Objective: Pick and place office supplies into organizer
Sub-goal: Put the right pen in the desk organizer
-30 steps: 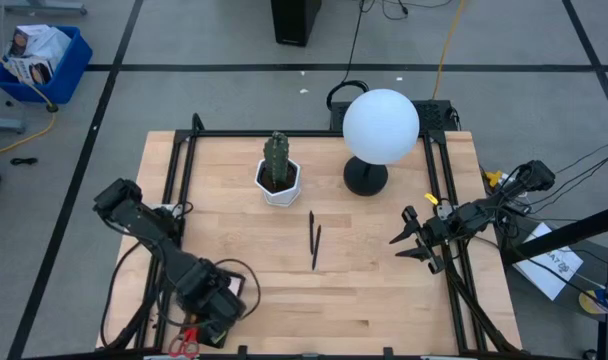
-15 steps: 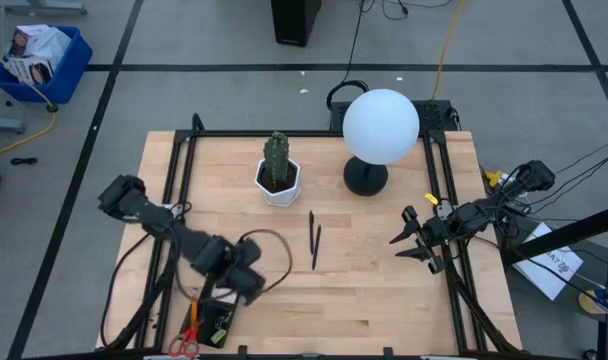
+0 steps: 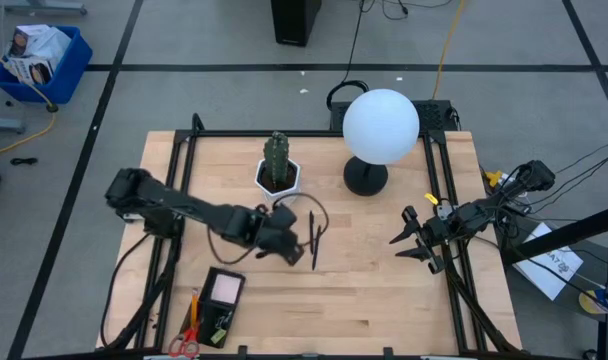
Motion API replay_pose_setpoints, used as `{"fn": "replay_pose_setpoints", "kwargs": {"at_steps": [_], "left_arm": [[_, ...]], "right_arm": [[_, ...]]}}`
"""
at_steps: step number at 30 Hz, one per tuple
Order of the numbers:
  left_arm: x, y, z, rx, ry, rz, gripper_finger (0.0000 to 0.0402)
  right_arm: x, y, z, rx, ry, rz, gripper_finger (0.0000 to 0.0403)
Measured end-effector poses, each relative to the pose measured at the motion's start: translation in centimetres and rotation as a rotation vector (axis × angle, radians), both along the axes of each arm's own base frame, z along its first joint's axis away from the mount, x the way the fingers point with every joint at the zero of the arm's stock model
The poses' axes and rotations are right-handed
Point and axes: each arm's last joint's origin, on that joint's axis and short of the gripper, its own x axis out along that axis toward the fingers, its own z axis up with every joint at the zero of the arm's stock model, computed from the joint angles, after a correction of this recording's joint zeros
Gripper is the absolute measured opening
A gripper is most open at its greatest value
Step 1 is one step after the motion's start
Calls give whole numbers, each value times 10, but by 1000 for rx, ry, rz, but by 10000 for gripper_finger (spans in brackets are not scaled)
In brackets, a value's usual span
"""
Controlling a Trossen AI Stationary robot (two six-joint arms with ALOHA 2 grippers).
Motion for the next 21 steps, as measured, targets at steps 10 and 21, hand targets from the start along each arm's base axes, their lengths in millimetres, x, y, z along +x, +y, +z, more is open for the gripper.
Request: {"fn": "replay_pose_setpoints", "kwargs": {"at_steps": [10,21], "left_arm": [[18,32,-51,-64,-398,27,157],[46,31,-80,-11,-307,-41,157]], "right_arm": [[0,0,0,0,0,0,153],[0,0,0,-2,4,0,153]]}}
